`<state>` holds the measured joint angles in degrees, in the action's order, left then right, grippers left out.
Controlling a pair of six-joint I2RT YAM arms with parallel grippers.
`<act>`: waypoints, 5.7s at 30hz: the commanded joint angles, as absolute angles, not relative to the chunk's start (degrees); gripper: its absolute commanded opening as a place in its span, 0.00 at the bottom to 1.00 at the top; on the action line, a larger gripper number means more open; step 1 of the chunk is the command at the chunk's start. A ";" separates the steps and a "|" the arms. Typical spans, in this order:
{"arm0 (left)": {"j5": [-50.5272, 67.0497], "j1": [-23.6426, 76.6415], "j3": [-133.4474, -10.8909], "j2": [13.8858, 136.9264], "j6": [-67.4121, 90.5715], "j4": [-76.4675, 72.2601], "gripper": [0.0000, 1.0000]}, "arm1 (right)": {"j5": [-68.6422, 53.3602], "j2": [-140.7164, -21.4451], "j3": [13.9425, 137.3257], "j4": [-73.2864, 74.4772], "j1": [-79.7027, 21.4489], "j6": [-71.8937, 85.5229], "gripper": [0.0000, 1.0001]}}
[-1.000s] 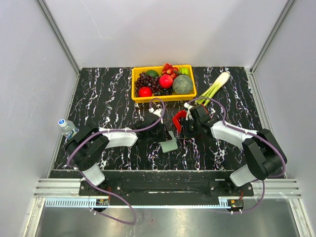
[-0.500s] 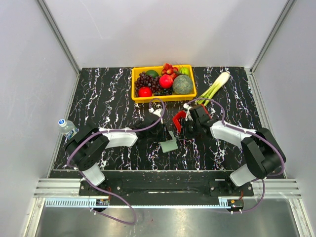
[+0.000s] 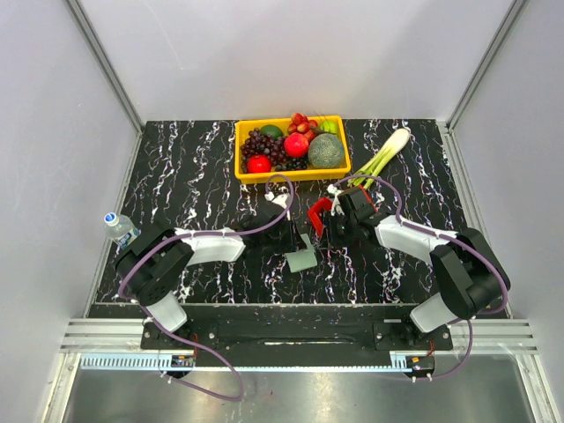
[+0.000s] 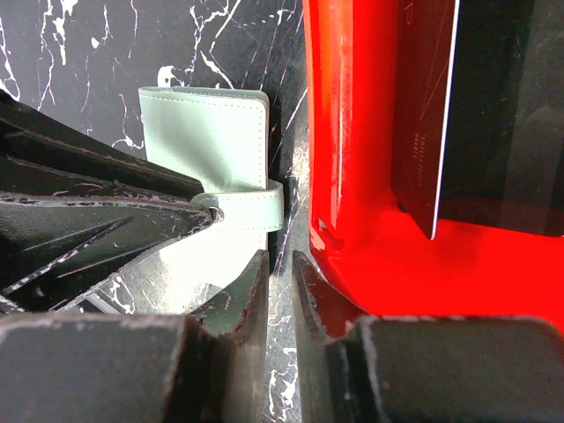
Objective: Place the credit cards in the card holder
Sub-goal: Close the card holder at the center of the board.
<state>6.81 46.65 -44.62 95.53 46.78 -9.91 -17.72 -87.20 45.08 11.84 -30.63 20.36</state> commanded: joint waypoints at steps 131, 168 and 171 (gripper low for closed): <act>1.32 46.49 -42.36 98.08 48.52 -10.55 0.00 | -6.59 -94.22 50.27 6.59 -41.13 26.01 0.05; 0.97 44.82 -38.58 104.41 50.19 -9.32 0.00 | -3.69 -103.18 57.65 13.01 -45.88 23.29 0.06; 0.18 44.82 -39.02 105.03 49.49 -8.09 0.00 | -2.99 -103.80 58.01 13.10 -46.32 23.55 0.06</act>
